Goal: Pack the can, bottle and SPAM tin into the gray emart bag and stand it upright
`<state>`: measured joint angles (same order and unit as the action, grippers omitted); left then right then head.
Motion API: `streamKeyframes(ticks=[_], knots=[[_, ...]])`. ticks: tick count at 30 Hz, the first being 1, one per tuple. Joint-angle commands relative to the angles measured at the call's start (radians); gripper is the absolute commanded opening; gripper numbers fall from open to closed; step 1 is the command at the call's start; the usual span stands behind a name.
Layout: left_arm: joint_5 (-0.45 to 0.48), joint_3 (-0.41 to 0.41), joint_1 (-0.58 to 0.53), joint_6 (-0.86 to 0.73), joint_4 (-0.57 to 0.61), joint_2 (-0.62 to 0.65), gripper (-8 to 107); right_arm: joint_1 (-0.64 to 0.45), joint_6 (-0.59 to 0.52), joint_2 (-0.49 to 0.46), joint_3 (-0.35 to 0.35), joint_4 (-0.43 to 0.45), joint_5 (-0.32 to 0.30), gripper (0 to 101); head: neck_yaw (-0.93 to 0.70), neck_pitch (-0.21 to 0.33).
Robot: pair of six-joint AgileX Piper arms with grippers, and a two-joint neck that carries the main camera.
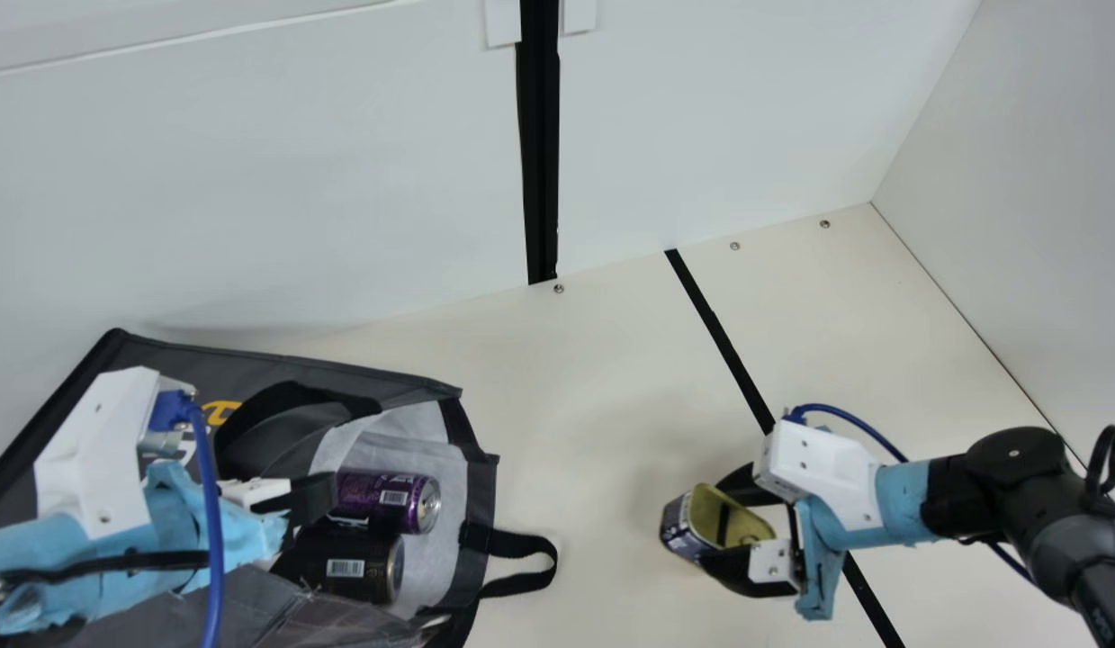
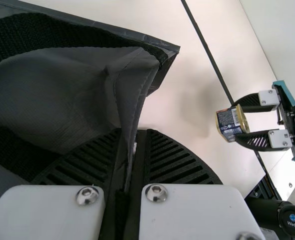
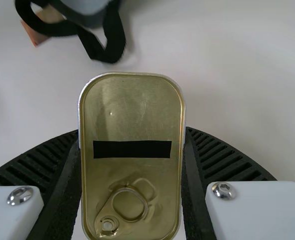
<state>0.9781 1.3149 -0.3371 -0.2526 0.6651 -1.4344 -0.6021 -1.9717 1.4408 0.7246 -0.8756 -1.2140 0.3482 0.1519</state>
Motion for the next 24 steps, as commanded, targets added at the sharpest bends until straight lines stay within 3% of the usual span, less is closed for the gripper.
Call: streamKeyframes(ticks=[1,12,24], knots=[[0.000,0.000,0.000,0.000,0.000,0.000,-8,0.042,-0.008,-0.005,-0.019,-0.084,-0.006,0,0.001,0.023],[0.000,0.000,0.000,0.000,0.000,0.000,-8,0.266,0.080,-0.123,-0.054,-0.304,-0.006,0,0.001,0.023],[0.000,0.000,0.000,0.000,0.000,0.000,-8,0.428,0.242,-0.281,-0.057,-0.396,-0.006,0,0.001,0.023]])
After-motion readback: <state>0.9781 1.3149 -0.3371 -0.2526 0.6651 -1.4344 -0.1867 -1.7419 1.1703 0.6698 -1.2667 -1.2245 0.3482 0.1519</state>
